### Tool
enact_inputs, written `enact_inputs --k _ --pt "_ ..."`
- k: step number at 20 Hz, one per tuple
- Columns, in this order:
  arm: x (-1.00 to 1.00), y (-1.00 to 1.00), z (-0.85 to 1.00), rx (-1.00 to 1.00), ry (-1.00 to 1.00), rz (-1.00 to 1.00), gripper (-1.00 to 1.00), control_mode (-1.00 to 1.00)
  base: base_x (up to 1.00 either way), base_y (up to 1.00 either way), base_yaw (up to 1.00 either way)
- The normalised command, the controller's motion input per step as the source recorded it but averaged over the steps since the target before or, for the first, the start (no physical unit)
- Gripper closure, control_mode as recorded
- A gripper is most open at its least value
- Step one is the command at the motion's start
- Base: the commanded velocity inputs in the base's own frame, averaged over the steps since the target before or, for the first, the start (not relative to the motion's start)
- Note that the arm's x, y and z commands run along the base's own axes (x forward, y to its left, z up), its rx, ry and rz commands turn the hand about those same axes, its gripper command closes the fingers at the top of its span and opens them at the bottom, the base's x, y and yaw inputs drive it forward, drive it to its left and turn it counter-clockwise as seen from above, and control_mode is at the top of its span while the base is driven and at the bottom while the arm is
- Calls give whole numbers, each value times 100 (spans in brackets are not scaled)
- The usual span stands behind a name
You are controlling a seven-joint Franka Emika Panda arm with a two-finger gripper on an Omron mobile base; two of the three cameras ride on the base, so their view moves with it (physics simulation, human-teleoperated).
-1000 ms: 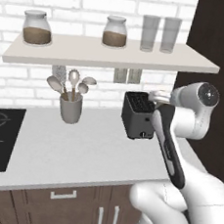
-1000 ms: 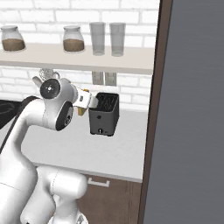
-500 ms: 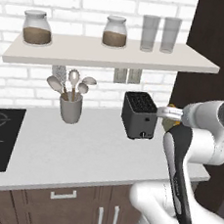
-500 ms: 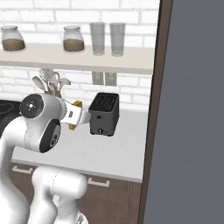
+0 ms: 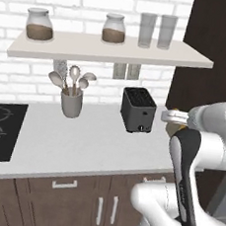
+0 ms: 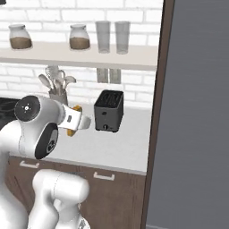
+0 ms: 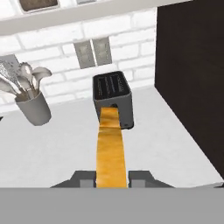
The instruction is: Start the toaster. Once the lever pops up, take the bread to the plate on the dining counter.
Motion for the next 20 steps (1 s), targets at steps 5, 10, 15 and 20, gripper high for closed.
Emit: enact_inputs --k 5,10,15,20 --pt "0 0 0 0 0 0 100 100 -86 20 -7" --pt "0 0 0 0 0 0 100 100 -29 39 -45" --pt "0 0 0 0 0 0 100 100 -18 26 -71" --pt "0 0 0 0 0 0 100 100 -50 7 -78"
